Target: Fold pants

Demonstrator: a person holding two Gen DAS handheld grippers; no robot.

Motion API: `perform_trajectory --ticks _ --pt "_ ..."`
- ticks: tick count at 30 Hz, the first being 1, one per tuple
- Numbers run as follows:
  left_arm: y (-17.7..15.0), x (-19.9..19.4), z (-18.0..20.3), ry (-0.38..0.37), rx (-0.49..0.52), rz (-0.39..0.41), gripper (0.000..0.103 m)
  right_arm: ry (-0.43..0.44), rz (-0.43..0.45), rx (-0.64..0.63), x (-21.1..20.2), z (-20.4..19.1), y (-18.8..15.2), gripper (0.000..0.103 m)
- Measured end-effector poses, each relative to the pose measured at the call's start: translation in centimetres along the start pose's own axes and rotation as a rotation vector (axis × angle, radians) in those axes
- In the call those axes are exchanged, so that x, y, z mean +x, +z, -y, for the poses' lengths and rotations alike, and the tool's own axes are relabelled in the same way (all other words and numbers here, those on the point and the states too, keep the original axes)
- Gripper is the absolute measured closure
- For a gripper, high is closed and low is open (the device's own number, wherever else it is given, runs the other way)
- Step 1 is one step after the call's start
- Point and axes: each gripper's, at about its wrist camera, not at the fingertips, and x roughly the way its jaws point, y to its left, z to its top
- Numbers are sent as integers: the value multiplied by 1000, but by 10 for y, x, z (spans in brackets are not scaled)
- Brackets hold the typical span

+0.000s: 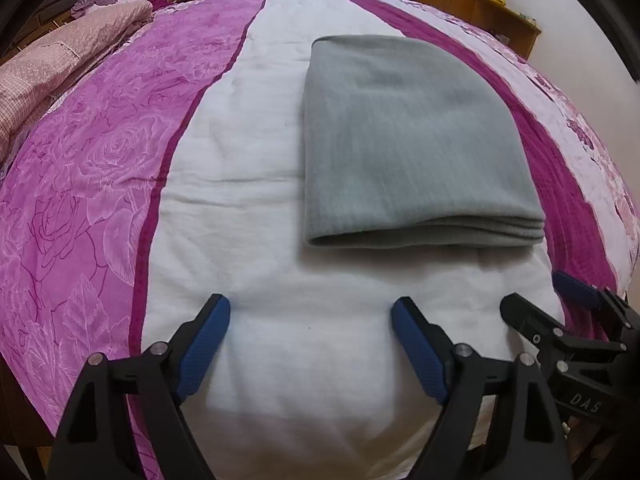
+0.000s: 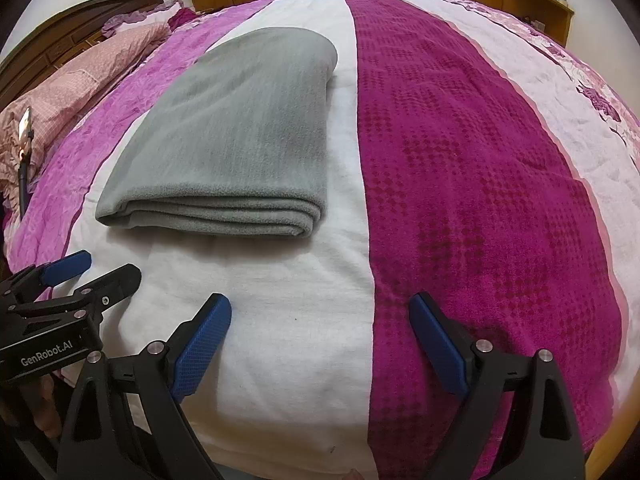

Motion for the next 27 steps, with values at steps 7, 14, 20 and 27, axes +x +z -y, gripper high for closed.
perform_trajectory --ticks 7,14,20,27 --pt "0 0 0 0 -1 -1 16 1 -1 1 0 -1 0 16" --pt "1 0 0 3 -1 -6 16 2 -1 4 0 -1 0 16" --pt "0 -1 0 4 -2 -2 16 3 -1 5 0 -1 -1 16" --pt "-2 -2 0 0 -11 7 16 7 1 10 0 -1 -2 16"
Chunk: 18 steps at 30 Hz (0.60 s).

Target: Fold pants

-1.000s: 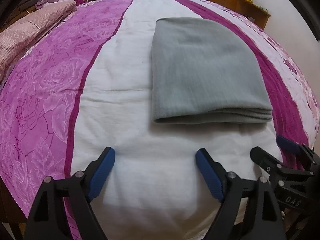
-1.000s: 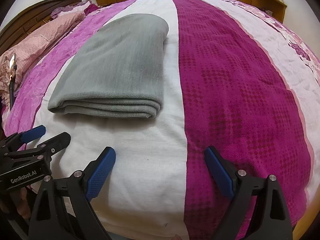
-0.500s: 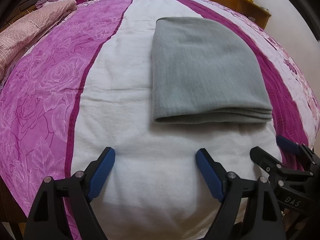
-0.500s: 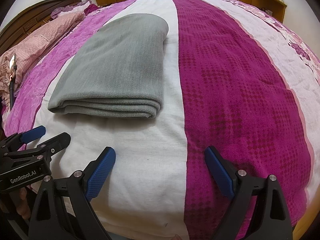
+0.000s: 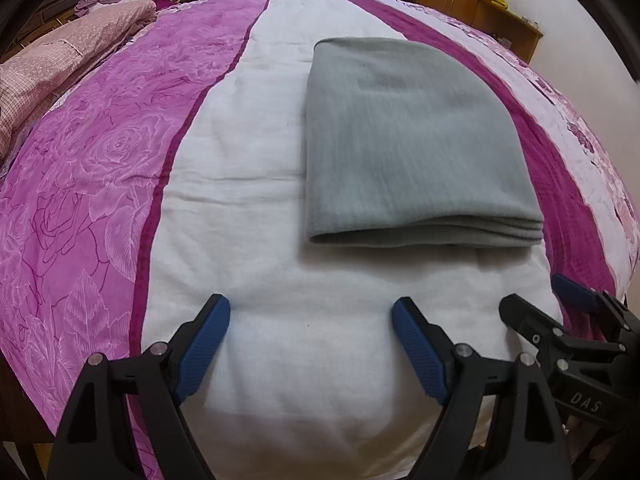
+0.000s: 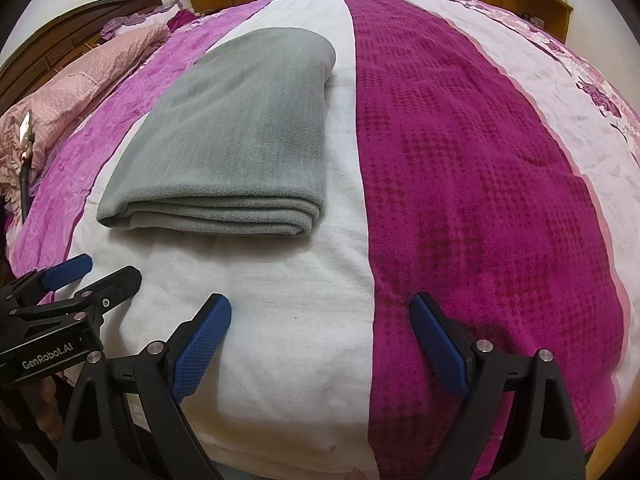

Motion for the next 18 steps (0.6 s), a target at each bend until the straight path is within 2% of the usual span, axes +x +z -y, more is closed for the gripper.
perform_trajectory --ticks 18 --pt "-1 -1 3 11 9 1 16 8 -1 -4 1 -2 -1 11"
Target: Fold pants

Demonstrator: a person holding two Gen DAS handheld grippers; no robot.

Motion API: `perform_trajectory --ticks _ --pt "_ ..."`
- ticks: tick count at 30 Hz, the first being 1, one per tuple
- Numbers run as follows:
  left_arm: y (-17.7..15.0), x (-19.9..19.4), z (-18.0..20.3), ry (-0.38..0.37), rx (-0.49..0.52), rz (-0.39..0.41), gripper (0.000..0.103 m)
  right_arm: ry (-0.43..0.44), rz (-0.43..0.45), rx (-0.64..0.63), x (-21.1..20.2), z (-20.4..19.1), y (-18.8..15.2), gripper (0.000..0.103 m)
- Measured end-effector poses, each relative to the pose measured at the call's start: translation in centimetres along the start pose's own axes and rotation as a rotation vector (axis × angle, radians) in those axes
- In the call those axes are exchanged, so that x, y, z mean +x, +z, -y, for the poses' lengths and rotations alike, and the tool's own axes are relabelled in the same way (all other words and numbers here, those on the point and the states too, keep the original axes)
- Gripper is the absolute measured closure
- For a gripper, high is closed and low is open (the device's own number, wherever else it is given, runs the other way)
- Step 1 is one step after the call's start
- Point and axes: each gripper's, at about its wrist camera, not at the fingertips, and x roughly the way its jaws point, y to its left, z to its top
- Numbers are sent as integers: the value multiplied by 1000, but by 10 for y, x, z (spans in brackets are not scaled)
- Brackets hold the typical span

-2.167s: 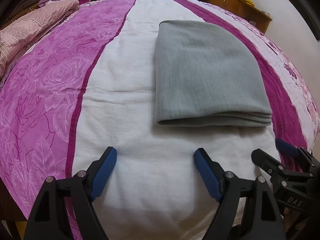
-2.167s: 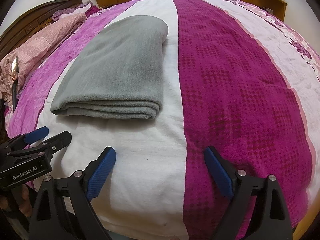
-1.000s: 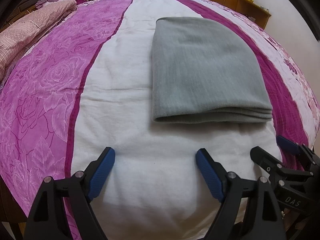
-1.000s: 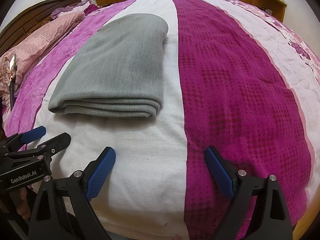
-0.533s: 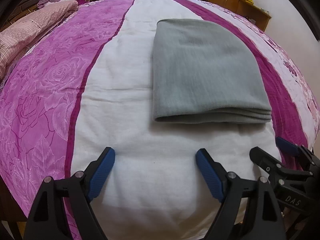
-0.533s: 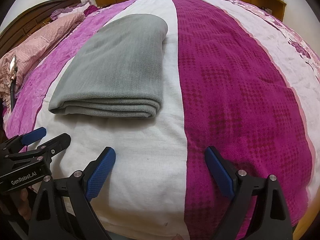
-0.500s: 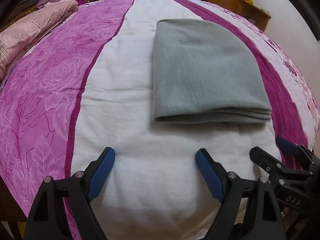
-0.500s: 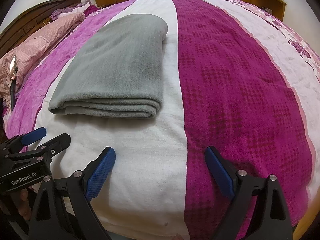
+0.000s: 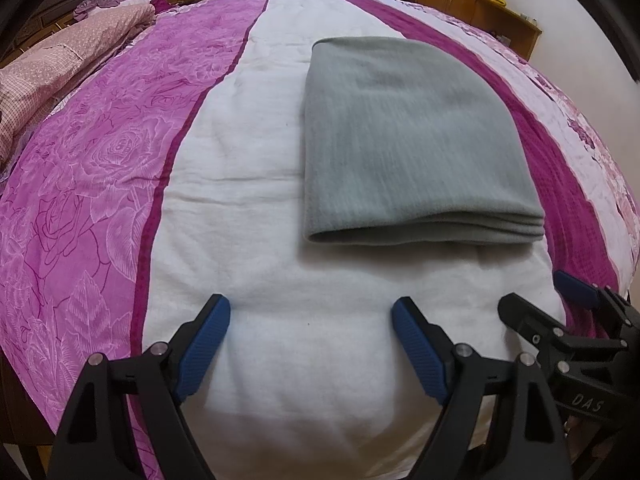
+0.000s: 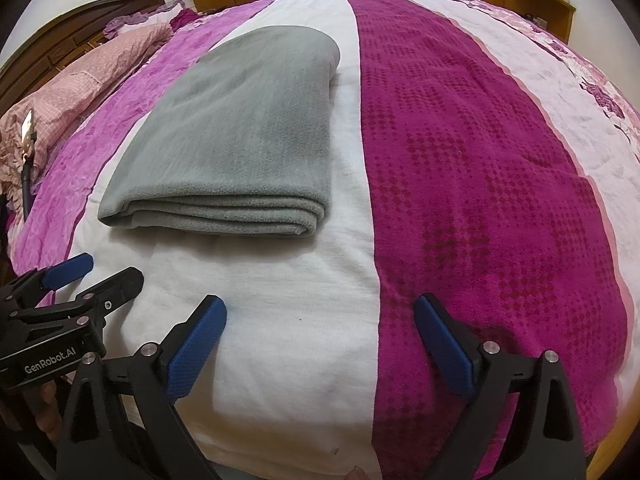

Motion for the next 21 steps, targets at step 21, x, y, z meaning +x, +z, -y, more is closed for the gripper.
perform_trajectory --ticks 21 --pt "1 0 0 2 4 -1 16 1 5 1 -2 -2 0 10"
